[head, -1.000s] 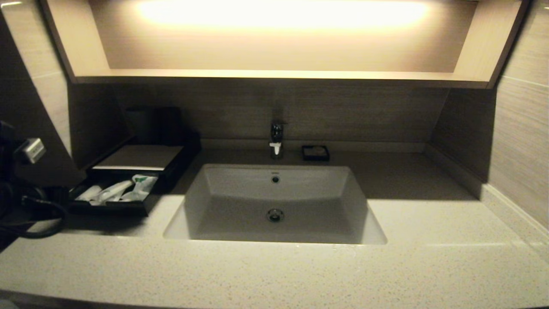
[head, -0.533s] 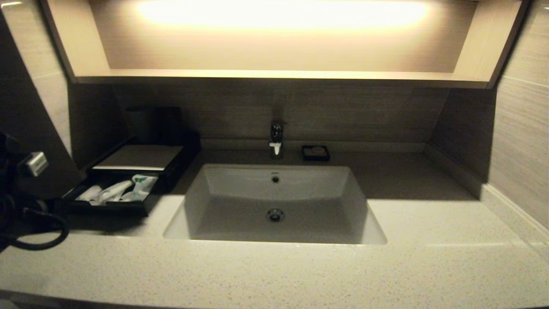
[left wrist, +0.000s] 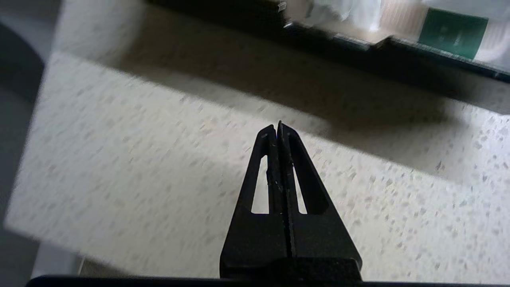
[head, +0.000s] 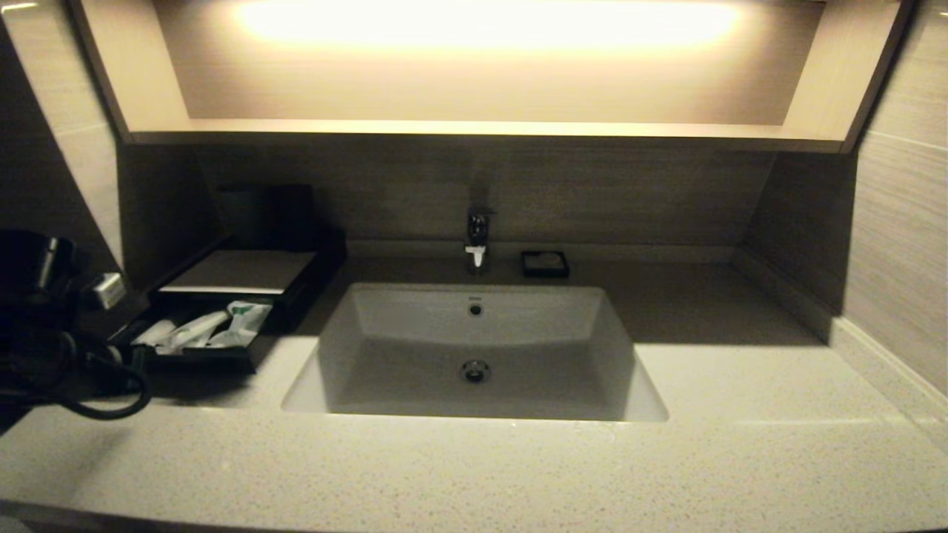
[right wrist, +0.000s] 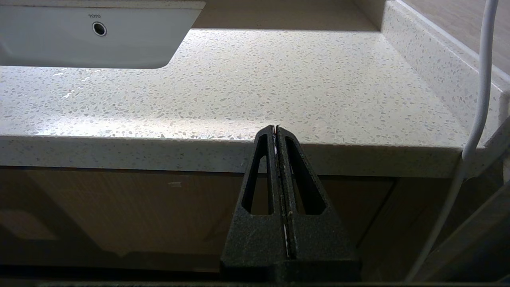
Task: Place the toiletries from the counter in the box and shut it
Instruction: Close the drawer
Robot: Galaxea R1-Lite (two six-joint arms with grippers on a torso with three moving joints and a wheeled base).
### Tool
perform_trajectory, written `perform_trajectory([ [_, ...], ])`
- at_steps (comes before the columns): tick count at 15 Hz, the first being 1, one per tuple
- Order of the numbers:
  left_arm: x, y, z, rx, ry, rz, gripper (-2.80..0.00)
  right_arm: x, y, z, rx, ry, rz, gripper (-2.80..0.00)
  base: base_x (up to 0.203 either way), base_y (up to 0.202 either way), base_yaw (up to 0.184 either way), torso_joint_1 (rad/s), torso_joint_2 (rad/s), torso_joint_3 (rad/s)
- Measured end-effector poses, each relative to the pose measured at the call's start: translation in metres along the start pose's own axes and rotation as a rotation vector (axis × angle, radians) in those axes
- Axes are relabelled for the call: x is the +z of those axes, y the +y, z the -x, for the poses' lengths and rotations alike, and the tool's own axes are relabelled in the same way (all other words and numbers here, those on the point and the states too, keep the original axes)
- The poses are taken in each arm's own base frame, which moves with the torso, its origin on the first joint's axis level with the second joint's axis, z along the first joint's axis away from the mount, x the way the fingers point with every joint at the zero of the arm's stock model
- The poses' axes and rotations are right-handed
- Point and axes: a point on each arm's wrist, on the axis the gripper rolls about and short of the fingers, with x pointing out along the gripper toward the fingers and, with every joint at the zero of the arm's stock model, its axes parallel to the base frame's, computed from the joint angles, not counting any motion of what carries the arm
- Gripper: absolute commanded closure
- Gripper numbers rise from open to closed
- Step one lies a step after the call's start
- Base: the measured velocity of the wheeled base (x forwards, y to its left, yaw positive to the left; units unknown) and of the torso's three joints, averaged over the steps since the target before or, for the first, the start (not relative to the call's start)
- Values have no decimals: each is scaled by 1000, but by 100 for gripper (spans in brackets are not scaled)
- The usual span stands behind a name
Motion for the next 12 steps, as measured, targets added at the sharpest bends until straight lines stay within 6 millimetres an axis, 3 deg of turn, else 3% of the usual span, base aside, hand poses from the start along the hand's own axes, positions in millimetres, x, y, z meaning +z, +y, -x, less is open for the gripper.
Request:
perform_trajectory([
  [12, 23, -15, -36, -28, -54, -6, 0, 0, 0, 0, 0, 0, 0, 0, 0, 0, 0, 0, 0, 0],
])
